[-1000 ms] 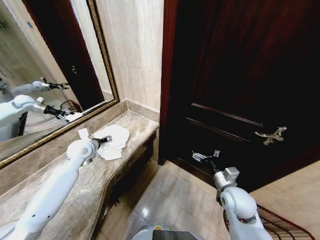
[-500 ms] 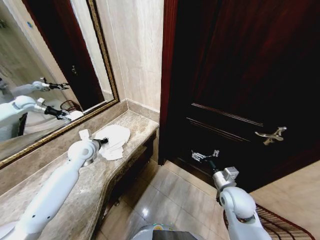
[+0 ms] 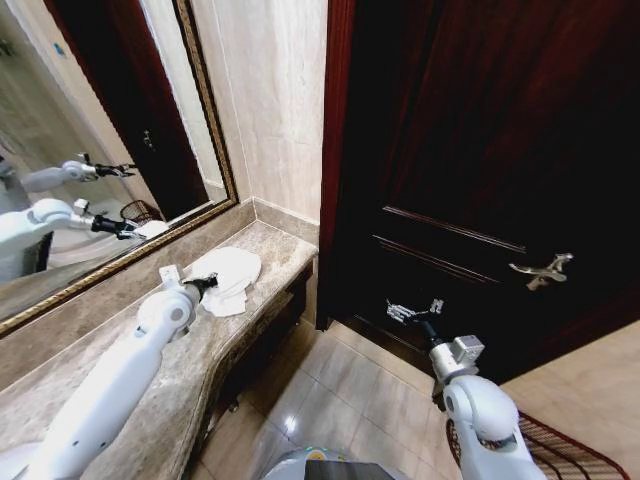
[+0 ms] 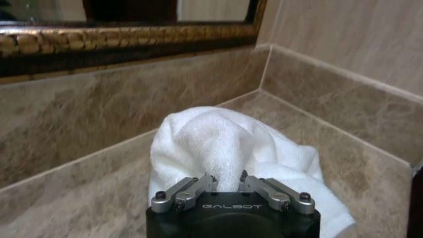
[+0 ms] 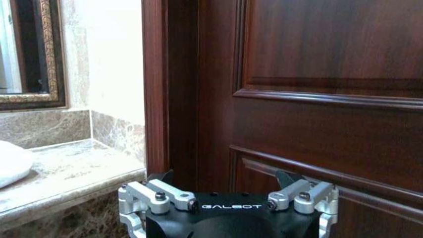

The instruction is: Discard the used towel into the hamper.

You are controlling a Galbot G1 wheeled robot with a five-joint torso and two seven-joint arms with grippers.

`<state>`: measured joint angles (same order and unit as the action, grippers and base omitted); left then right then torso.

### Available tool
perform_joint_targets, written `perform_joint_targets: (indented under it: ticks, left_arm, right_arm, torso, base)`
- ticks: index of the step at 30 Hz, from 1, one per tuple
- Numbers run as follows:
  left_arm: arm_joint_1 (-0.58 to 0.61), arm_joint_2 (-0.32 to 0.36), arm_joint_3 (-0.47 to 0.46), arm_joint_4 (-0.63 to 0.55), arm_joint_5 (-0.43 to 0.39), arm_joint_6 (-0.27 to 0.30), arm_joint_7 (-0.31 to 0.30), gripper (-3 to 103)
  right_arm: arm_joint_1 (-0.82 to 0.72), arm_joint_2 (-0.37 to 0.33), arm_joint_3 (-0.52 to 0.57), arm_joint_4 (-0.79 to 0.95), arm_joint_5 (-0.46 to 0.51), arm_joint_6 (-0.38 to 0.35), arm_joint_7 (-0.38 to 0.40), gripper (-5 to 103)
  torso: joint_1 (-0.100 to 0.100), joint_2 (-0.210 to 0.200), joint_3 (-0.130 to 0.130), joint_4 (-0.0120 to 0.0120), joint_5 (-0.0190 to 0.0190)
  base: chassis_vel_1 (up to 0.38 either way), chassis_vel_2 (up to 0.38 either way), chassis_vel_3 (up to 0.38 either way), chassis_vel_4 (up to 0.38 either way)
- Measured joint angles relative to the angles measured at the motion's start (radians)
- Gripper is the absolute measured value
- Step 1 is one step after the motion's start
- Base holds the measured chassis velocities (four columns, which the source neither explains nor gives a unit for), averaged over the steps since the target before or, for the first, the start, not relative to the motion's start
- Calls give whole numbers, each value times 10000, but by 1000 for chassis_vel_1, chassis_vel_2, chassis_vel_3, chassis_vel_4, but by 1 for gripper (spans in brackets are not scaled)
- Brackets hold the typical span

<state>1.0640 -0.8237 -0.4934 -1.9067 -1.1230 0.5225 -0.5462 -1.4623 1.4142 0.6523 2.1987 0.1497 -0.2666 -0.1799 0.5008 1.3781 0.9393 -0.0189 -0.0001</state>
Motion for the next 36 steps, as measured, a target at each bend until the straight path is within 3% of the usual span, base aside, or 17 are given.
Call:
perform_joint_targets:
  ticks: [13, 16, 18, 23, 36]
  left_arm:
    - [263, -71, -164, -204, 1546, -1245, 1017, 10]
    - [451, -45, -268, -252, 2316, -2001, 1718, 10]
    - [464, -42, -280, -267, 2361, -2071, 1770, 10]
    - [533, 10, -450, -364, 2952, -2966, 2487, 10]
    - [903, 100, -1068, -1390, 3161, -3747, 3650, 10]
  right_arm:
    - [-78, 47, 78, 143, 7, 84, 97, 100]
    - [-70, 74, 27, 228, -18, 94, 197, 100]
    - [-67, 81, 17, 240, -24, 94, 208, 100]
    - [-67, 114, -38, 359, -81, 97, 259, 100]
    - [-118, 95, 103, 527, -91, 101, 265, 100]
  torso:
    - [-1, -1, -1, 0, 2]
    - [-1, -2, -1, 1, 0]
    - [-1, -1, -1, 1, 1]
    - [-2, -2, -1, 0, 0]
    - [-2, -2, -2, 0, 1]
  base:
    - [0, 0, 0, 0]
    - [0, 0, 0, 0]
    - [0, 0, 0, 0]
    - [0, 0, 0, 0]
    - [0, 0, 0, 0]
